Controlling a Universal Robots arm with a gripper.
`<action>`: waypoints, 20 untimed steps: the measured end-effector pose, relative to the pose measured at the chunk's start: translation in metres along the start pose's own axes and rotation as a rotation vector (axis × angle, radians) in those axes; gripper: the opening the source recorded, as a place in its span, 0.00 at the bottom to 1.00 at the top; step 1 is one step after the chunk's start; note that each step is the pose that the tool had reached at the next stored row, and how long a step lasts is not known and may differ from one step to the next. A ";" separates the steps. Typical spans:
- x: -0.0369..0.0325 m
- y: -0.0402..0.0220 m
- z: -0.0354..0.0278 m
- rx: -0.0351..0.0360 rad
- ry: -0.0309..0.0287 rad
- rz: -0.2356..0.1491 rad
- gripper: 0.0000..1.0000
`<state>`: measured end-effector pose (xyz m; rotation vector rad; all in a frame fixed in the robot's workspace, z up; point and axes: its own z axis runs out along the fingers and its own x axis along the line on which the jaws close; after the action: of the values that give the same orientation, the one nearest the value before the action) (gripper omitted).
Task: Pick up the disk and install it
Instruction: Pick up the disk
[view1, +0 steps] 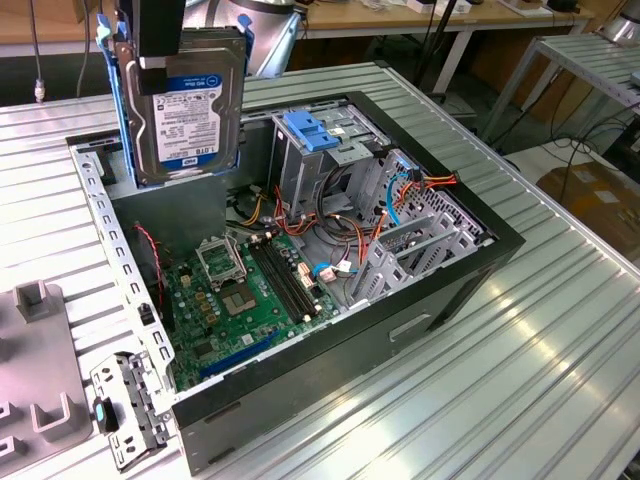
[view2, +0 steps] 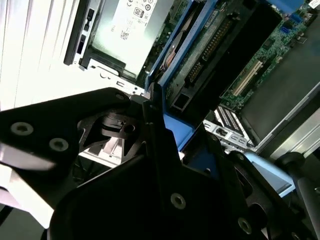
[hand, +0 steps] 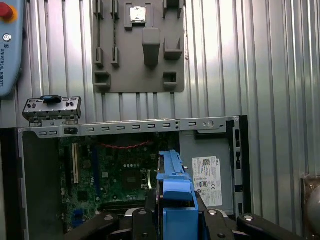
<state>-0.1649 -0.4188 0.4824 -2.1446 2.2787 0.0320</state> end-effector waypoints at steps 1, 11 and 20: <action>0.0003 -0.0017 0.0001 -0.0001 0.0000 0.000 0.37; 0.0102 -0.0397 0.0039 0.0000 0.0004 0.001 0.37; 0.0124 -0.0628 0.0048 0.0000 0.0006 0.003 0.37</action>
<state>-0.1030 -0.4348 0.4768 -2.1421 2.2819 0.0313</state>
